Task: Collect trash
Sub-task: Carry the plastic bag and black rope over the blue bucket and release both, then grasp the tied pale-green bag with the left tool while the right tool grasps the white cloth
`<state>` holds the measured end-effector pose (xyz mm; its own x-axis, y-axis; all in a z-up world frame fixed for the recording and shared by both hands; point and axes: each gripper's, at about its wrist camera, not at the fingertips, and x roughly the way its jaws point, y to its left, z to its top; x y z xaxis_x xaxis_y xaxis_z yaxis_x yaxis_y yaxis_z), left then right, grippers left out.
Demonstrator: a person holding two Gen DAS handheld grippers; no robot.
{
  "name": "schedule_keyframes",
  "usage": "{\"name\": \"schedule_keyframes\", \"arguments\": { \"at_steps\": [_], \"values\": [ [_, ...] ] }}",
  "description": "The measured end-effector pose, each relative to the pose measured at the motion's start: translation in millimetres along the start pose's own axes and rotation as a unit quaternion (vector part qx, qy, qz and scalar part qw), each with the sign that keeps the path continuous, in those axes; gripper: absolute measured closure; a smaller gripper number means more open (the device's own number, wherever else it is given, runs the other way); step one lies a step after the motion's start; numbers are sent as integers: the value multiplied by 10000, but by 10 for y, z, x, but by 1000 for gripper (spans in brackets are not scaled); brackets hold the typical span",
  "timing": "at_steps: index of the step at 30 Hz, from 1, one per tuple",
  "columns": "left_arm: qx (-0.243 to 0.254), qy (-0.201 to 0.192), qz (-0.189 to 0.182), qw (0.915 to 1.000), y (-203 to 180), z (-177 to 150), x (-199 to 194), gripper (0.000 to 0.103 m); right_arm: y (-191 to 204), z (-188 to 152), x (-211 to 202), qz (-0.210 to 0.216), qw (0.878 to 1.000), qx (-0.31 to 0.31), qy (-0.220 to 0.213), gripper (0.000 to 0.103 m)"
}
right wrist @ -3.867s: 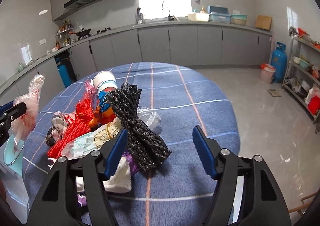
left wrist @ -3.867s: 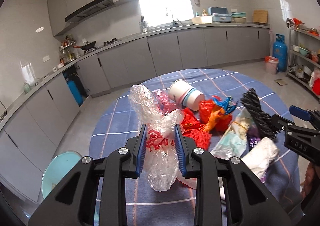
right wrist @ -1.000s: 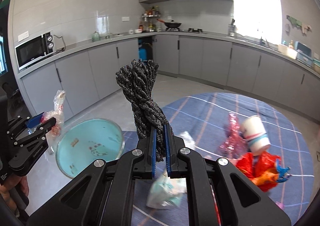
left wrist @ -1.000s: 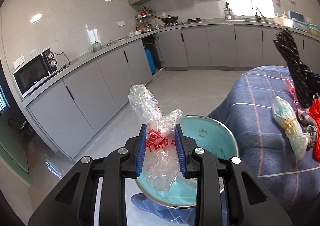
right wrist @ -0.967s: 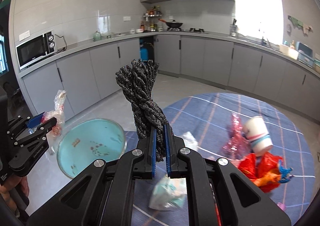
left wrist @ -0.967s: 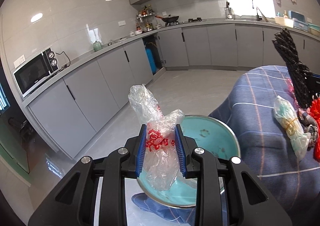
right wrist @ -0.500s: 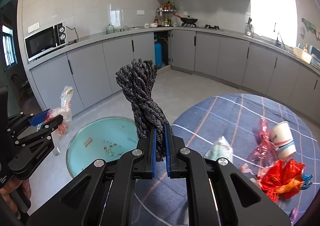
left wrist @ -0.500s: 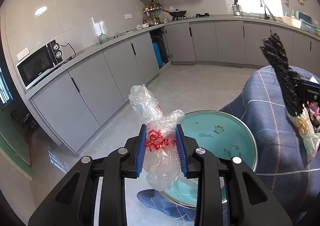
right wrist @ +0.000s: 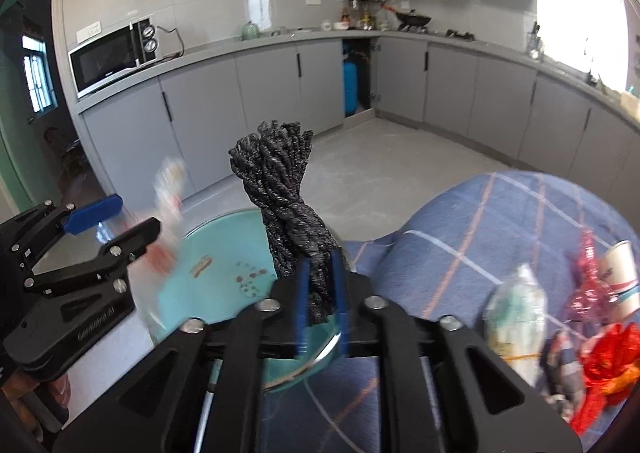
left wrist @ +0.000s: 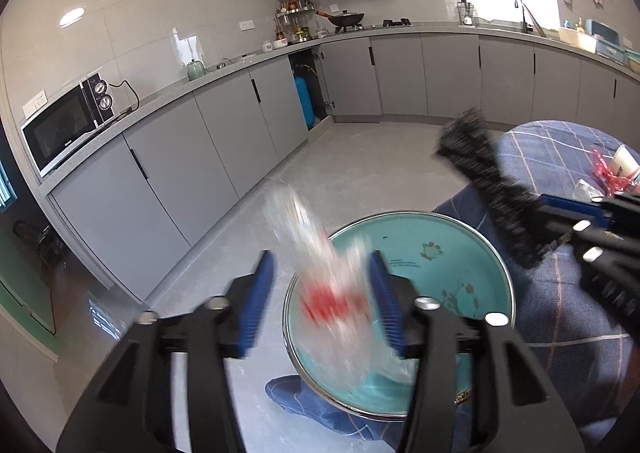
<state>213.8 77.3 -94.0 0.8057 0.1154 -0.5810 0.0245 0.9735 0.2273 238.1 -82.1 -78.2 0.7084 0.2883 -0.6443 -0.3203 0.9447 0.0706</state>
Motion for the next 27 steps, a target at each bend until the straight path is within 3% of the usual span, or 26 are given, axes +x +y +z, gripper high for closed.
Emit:
{"name": "schedule_keyframes", "arguments": {
  "at_steps": [1,6,15,27],
  "values": [
    [11,-9,4,10000,-3,-8,-1,41,14,-14,32,12,10000,-9,0,58],
    [-38,12,84,10000,39,-21,24,33,-4,-57,49,-6,10000,31,87,49],
    [-137,-109,68,9998,8,-9,-138,24,-136,-113,-331,-343,9992,183,-26,41],
    [392,-431,-548,9968,-763,-85,-622,20,-766,-521,-1260,-1223,9896,640,-411,31]
  ]
}}
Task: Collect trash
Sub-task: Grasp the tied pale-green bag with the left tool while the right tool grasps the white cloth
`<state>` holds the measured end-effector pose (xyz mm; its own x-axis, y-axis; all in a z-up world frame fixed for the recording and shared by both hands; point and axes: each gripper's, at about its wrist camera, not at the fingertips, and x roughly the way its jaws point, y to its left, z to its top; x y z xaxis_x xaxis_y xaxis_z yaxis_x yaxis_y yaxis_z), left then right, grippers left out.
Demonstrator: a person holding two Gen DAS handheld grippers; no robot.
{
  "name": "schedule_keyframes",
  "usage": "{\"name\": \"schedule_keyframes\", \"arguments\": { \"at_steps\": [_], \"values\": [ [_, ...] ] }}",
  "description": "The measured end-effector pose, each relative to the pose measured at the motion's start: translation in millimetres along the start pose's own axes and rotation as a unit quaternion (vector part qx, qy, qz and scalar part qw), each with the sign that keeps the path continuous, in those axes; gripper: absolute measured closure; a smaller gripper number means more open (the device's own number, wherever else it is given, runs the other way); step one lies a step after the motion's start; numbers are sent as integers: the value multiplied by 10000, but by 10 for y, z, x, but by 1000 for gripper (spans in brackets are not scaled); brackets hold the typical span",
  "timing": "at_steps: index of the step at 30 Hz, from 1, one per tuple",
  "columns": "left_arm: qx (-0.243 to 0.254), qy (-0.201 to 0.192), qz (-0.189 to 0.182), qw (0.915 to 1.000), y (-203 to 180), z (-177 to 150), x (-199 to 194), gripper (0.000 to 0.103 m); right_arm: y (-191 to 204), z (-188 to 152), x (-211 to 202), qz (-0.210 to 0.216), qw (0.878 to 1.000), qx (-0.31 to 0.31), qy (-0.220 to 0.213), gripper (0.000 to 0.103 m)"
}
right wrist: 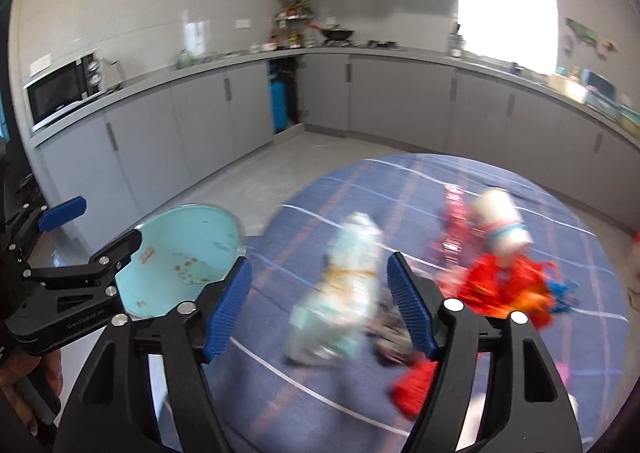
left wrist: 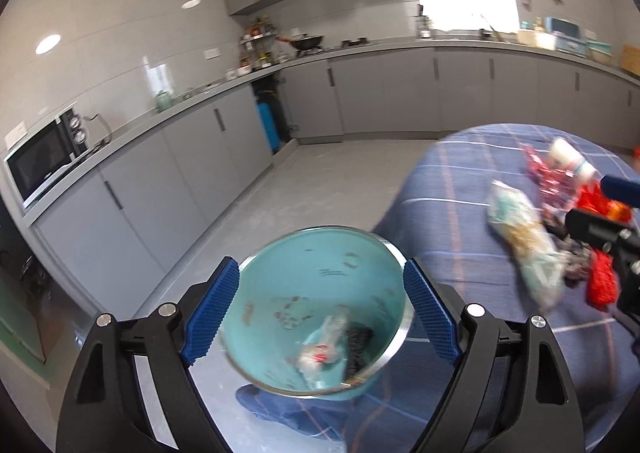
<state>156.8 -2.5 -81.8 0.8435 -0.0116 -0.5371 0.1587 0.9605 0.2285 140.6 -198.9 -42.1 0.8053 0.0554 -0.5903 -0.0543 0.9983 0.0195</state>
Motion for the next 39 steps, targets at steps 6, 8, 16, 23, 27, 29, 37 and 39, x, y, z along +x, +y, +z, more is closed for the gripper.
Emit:
{"name": "schedule_keyframes", "arguments": {
  "at_steps": [6,8,16,23,27,29,37,39],
  "values": [
    [361,-23,-408,9985,-529,-48,-97,19,-524,-278,-397,-595,9977,327,-70,28],
    [447,-32,-519,9976,-684,-49,-112,19,-660,-363,-498,-726,9964,431,-57,28],
    [776,-106,-934,9925,-1144,0,-106,18,-1091,-693,-727,-1229,9891,810,25,28],
    [1034,40,-1052,9890,-1470,17,175,18,-1269,-894,-817,-1403,9851,992,91,23],
    [1071,184,-1118,9878,-1538,12,334,18,-1382,-1000,-772,-1496,9816,1162,233,23],
    [1074,229,-1143,9874,-1564,-9,363,19,-1428,-1037,-749,-1524,9800,1244,286,23],
    [1140,420,-1498,9812,-1673,-76,450,58,-1445,-1138,-615,-1312,9810,1334,515,26],
    [1187,382,-1501,9808,-1692,-84,431,70,-1460,-1143,-603,-1225,9811,1388,556,36]
  ]
}}
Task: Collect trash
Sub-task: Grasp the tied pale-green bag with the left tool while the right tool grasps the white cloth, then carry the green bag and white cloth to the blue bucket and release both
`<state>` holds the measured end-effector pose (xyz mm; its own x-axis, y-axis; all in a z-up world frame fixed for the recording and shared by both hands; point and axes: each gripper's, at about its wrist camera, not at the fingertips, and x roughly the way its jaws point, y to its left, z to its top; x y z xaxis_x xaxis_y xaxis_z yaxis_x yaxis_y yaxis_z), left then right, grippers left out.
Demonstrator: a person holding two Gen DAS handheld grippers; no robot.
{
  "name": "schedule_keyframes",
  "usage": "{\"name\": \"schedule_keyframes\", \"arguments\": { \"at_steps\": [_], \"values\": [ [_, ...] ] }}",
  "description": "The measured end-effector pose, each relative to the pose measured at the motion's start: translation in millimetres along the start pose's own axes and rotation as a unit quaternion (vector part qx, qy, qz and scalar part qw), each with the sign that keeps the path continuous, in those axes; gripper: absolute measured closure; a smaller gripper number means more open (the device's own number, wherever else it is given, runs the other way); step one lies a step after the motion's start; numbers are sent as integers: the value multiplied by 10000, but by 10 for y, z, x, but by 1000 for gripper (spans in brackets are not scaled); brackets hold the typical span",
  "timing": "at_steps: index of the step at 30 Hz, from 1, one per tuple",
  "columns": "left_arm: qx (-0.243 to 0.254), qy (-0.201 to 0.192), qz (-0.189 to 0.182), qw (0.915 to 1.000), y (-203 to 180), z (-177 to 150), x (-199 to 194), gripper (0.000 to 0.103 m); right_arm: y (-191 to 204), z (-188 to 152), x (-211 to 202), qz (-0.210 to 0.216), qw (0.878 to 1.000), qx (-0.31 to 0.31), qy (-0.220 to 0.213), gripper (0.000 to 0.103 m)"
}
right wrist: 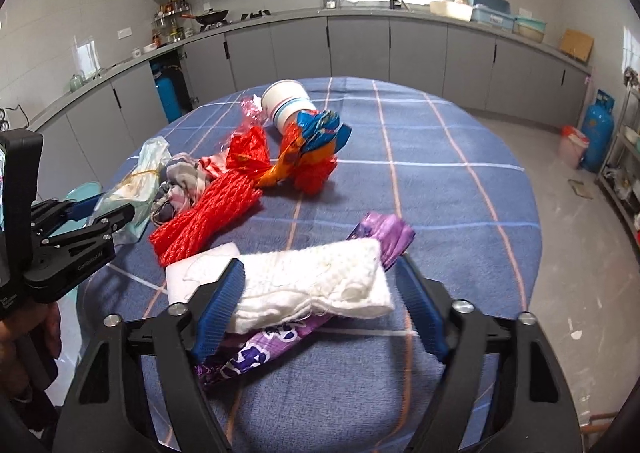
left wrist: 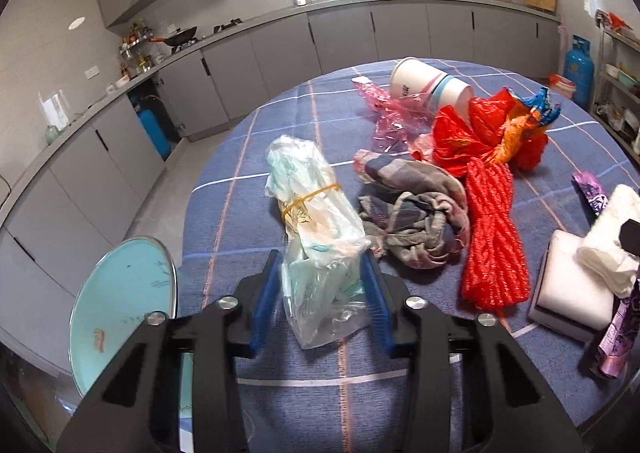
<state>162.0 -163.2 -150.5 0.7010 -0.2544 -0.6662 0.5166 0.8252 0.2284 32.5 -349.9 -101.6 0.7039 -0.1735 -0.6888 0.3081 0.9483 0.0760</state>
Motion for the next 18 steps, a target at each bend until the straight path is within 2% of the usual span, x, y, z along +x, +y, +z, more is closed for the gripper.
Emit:
{"name": "schedule_keyframes", "arguments": {
  "at_steps": [2,8,11,18],
  "values": [
    [-15,28,-107,9999,-9,-4,1,78,-5,-7,25,83,9999,29,95,48],
    [-12,-3,-48,10000,19,-28,-40,85,16,-30,55,189,9996,-33,217,77],
    [13,-100,40,9999,41,-11,-114,86,30,-32,32,178,9997,-83,156,86],
    [50,-349,261,9990,95,15,-374,86,27,20,-58,207,9998,-71,-22,89]
  ]
}}
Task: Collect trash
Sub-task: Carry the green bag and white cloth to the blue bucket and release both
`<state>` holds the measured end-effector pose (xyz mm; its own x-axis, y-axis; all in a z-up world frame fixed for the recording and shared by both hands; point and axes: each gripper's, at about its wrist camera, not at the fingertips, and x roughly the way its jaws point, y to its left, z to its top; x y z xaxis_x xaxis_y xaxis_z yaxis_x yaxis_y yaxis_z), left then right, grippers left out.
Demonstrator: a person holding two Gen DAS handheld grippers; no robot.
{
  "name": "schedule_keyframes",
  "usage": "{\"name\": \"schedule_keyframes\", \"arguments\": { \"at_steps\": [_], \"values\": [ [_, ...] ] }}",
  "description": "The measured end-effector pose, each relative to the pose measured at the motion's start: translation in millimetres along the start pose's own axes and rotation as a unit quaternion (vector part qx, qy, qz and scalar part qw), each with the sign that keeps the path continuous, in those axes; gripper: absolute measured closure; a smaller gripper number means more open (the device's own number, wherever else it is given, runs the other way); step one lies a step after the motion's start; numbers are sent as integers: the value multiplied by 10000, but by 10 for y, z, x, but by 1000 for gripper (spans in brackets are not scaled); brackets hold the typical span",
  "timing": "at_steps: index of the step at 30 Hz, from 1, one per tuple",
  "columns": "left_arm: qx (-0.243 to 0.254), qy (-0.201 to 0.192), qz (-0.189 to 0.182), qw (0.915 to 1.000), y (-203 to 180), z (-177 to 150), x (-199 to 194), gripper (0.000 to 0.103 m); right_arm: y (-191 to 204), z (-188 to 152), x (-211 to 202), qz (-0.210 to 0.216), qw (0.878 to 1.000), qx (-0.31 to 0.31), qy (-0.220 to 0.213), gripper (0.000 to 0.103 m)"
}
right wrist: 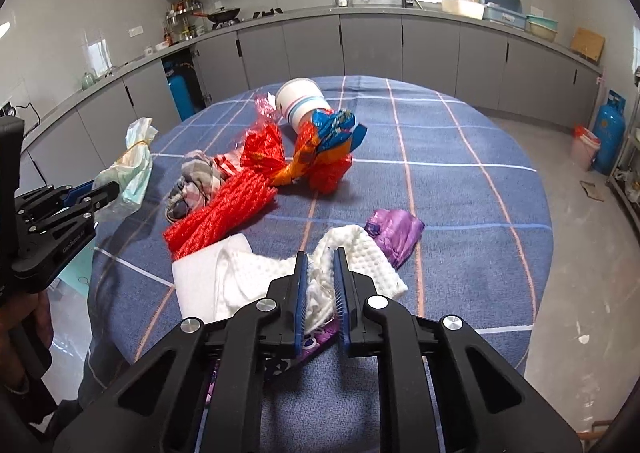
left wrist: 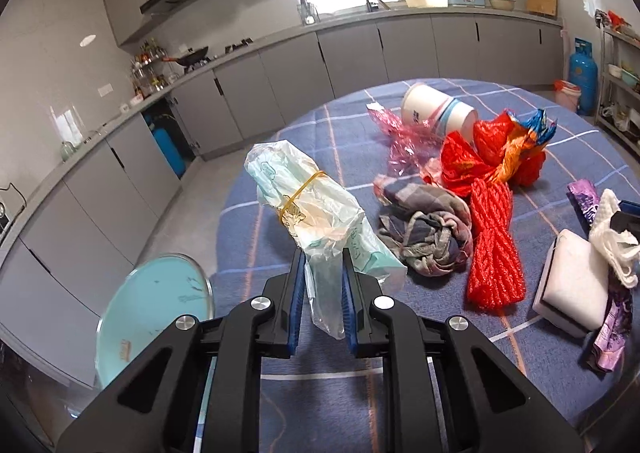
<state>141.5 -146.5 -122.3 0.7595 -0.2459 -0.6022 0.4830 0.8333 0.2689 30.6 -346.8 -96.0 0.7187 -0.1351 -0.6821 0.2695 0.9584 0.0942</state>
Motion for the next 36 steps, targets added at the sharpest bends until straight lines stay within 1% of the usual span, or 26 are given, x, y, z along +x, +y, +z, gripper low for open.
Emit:
{"name": "schedule_keyframes", "arguments": {
  "at_steps": [6,12,20,27,36],
  "values": [
    [20,-134,39,9999,39,56,-180,86,25,51,-59,10,9999,-17,-114,90],
    [96,-278,92,9995,45,88,-324,86,33,142,-184,-32,9993,-56,-358,90],
    [123,-339,217,9991,134,76,-440,86,141,334,-240,78,9980,-181,-604,90],
    [9,-365,373,9986,331,46,-563,86,368,483,-178,280,9964,-352,-724,90],
    [-368,-262,636,9970,697,-34,-595,86,703,631,-65,601,9934,-572,-794,90]
  ]
}}
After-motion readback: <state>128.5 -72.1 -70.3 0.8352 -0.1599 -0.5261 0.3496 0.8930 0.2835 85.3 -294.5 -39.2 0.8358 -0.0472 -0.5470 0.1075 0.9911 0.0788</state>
